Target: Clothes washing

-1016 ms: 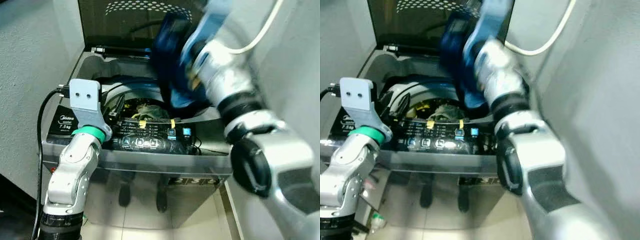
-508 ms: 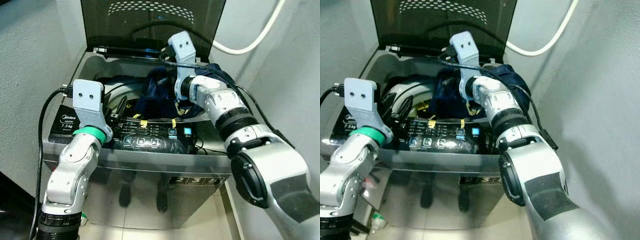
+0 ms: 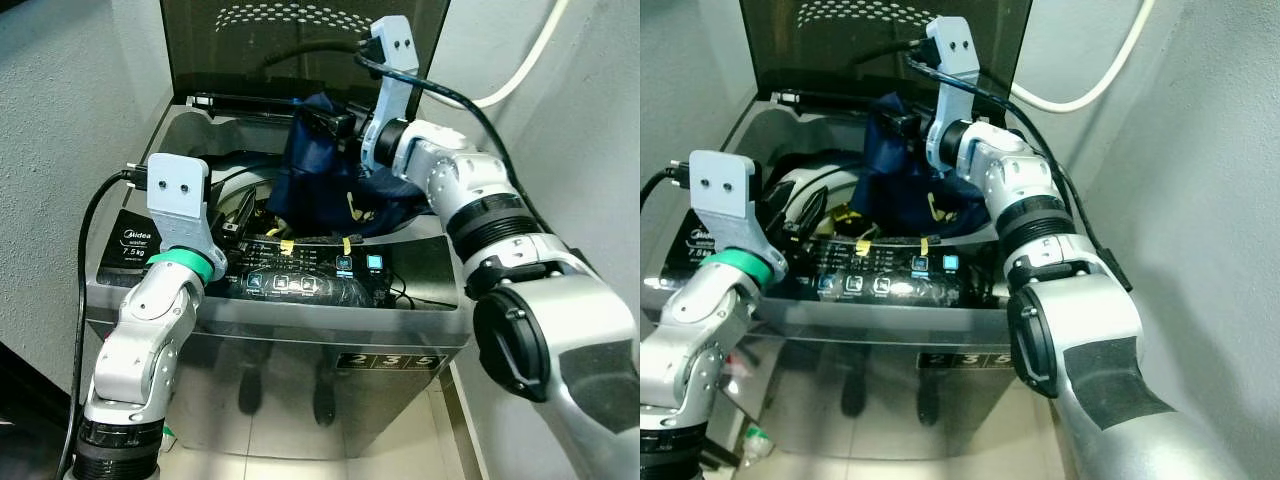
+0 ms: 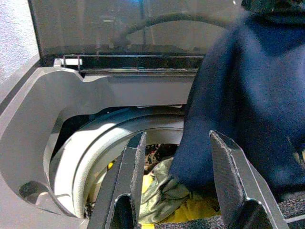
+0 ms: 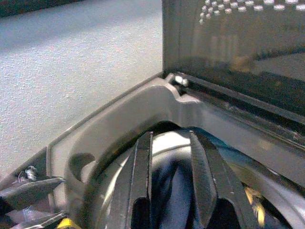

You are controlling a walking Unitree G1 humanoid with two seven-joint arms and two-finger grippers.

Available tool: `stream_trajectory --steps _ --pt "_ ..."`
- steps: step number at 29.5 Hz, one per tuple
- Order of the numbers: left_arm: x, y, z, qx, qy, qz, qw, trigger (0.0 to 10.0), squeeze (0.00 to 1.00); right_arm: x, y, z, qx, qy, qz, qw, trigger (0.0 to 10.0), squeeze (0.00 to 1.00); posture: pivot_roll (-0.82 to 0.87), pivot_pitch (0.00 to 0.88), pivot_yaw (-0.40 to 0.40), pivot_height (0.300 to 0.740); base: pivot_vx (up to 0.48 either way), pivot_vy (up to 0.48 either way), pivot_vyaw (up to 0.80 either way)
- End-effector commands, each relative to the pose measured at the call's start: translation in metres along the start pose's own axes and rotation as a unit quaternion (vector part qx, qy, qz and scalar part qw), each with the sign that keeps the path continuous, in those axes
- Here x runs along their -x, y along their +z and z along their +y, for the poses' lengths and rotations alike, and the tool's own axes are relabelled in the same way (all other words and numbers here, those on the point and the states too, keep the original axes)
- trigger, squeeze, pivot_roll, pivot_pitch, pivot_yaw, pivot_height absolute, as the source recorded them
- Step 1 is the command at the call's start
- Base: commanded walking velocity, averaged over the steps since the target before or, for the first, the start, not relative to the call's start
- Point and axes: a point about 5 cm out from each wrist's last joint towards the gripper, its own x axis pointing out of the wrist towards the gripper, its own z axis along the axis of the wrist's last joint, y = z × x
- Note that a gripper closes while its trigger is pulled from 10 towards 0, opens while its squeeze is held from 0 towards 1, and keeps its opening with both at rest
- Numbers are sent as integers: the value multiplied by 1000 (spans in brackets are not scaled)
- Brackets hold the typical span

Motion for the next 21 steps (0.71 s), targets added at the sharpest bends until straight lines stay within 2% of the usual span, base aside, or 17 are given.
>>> stream_trajectory --steps 1,3,4,5,7,8,9,10,11,12,13,14,15,16,19,20,21 --pt "-1 -3 -1 0 -7 8 1000 10000 0 2 15 5 -26 48 -29 998 10000 0 168 34 20 740 0 0 0" --pt "-1 -3 -1 0 -7 8 1000 10000 0 2 15 5 -26 48 -29 998 10000 0 168 34 20 740 0 0 0" --pt "-1 -3 -2 1 -11 8 1000 10000 0 3 16 13 -11 90 -25 996 10000 1000 164 31 26 740 0 0 0" --pt "-2 -3 -3 1 -16 8 1000 10000 0 3 12 21 12 126 -8 992 10000 1000 163 28 29 740 0 0 0" --pt "-3 -3 -5 1 -25 9 1000 10000 0 2 -4 31 91 161 52 981 10000 1000 161 25 35 740 0 0 0" --pt "-3 -3 -5 1 -25 9 1000 10000 0 2 -4 31 91 161 52 981 10000 1000 161 25 35 740 0 0 0" --pt "-4 -3 -6 1 -28 9 1000 10000 0 2 -13 28 143 146 88 975 10000 1000 161 25 35 740 0 0 0" --pt "-4 -3 -6 1 -28 9 1000 10000 0 2 -13 28 143 146 88 975 10000 1000 161 25 35 740 0 0 0" --pt "-4 -3 -7 1 -30 9 1000 10000 0 1 -17 22 161 113 101 975 10000 0 162 22 38 740 0 0 0" --pt "-4 -3 -6 0 -30 9 1000 10000 0 -1 -11 12 130 48 74 988 10000 0 165 26 37 740 0 0 0" --pt "-4 -3 -6 0 -30 9 1000 10000 0 -1 -11 12 130 48 74 988 10000 0 165 26 37 740 0 0 0" --pt "-4 -2 -6 -1 -29 8 1000 10000 0 -1 -8 9 110 31 58 992 10000 0 165 26 37 740 0 0 0" --pt "-4 -2 -6 -1 -29 8 1000 10000 0 -1 -8 9 110 31 58 992 10000 0 165 26 37 740 0 0 0" --pt "-4 -2 -4 -2 -23 8 1000 10000 0 3 -3 -3 98 -22 37 994 10000 0 165 26 37 740 0 0 0" --pt "-4 -2 -4 -2 -23 8 1000 10000 0 3 -3 -3 98 -22 37 994 10000 0 165 26 37 740 0 0 0" --pt "-4 -2 -2 -4 -13 7 1000 10000 0 10 -3 -15 95 -76 30 992 10000 0 168 29 40 740 0 0 0" --pt "-4 -2 -2 -4 -13 7 1000 10000 0 10 -3 -15 95 -76 30 992 10000 0 168 29 40 740 0 0 0"
